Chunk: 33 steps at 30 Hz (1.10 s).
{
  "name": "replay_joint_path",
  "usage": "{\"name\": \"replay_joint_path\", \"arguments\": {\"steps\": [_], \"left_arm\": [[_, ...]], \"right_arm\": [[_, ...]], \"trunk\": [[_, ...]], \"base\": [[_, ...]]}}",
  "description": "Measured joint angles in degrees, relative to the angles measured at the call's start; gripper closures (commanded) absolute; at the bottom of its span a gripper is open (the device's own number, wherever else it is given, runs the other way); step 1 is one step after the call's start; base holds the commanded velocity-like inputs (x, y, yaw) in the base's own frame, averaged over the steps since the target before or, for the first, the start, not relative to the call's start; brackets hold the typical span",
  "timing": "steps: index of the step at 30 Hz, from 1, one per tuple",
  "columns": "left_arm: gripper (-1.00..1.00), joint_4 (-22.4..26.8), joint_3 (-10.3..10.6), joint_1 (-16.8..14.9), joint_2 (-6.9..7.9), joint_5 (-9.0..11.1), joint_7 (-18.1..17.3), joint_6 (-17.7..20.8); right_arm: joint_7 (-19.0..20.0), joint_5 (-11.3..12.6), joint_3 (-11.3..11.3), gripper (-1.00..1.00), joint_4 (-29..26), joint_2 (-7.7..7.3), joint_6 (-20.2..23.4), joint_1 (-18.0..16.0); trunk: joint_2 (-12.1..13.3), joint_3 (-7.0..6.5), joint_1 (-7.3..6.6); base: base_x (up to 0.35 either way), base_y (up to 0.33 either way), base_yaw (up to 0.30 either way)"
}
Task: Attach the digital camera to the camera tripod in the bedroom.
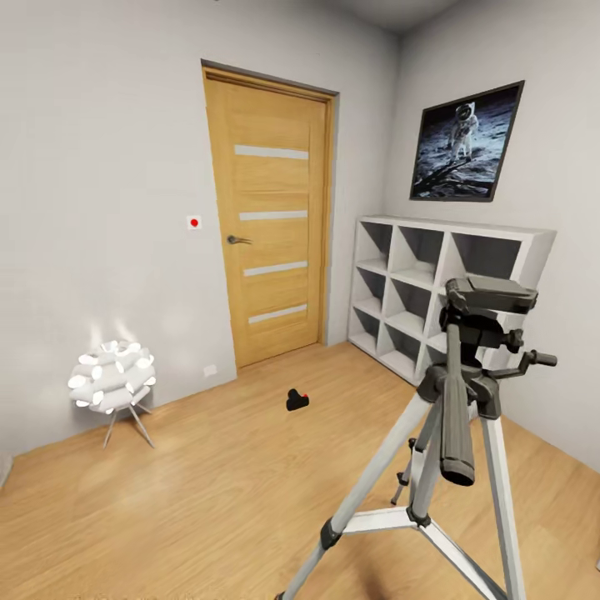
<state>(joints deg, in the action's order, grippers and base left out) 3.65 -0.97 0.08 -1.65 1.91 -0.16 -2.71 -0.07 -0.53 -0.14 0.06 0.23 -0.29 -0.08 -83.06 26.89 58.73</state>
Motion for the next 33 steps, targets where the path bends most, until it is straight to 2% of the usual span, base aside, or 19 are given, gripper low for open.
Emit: {"name": "replay_joint_path", "arguments": {"steps": [4, 6, 9, 17, 20, 22, 26, 30, 33], "left_arm": [[-1.00, -0.03, 0.00, 0.00, -0.01, 0.00, 0.00, 0.00], [-1.00, -0.07, 0.00, 0.00, -0.01, 0.00, 0.00, 0.03], [-1.00, -0.08, 0.00, 0.00, -0.01, 0.00, 0.00, 0.04], [-1.00, 0.00, -0.05, 0.00, 0.03, 0.26, 0.00, 0.01], [-1.00, 0.05, -0.33, 0.00, 0.06, 1.50, 0.00, 0.00], [-1.00, 0.07, -0.78, 0.00, 0.20, 4.96, 0.00, 0.03], [-1.00, 0.08, -0.85, 0.00, 0.35, 7.91, 0.00, 0.05], [-1.00, 0.09, -0.86, 0.00, 0.38, 9.99, 0.00, -0.04], [-1.00, 0.09, -0.82, 0.00, 0.32, 10.22, 0.02, -0.06]], "right_arm": [[-0.01, 0.23, -0.02, -1.00, 0.02, 0.02, -1.16, 0.00], [-0.06, 0.60, -0.07, -1.00, 0.30, 0.02, -4.80, 0.00], [-0.18, 0.67, -0.07, -1.00, 0.48, 0.02, -6.54, 0.00], [-0.45, 0.27, 0.12, -1.00, 0.63, 0.02, -7.68, 0.00], [-0.47, -0.15, 0.09, -1.00, 0.64, 0.03, -7.80, 0.00], [-0.43, -0.41, 0.05, -1.00, 0.62, 0.03, -7.75, 0.00], [-0.36, -0.57, 0.14, -1.00, 0.59, 0.04, -7.71, 0.00], [-0.27, -0.87, 0.29, -1.00, 0.57, 0.38, -7.82, 0.00], [-0.30, -0.89, 0.27, -1.00, 0.57, 0.47, -8.05, 0.00]], "trunk": [[0.00, -0.01, 0.00], [0.00, 0.00, 0.00], [0.00, 0.00, 0.00], [0.00, 0.00, 0.00], [0.00, 0.00, 0.00], [0.00, 0.00, 0.00], [0.00, 0.00, 0.00], [0.00, 0.00, 0.00], [0.00, 0.00, 0.00]], "base": [[0.000, 0.000, 0.273], [0.000, 0.000, 0.276], [0.000, 0.000, 0.276], [0.000, 0.000, 0.277], [0.000, 0.000, 0.279], [0.000, 0.000, 0.283], [0.000, 0.000, 0.291], [0.000, 0.000, 0.298], [0.000, 0.000, 0.299]]}}
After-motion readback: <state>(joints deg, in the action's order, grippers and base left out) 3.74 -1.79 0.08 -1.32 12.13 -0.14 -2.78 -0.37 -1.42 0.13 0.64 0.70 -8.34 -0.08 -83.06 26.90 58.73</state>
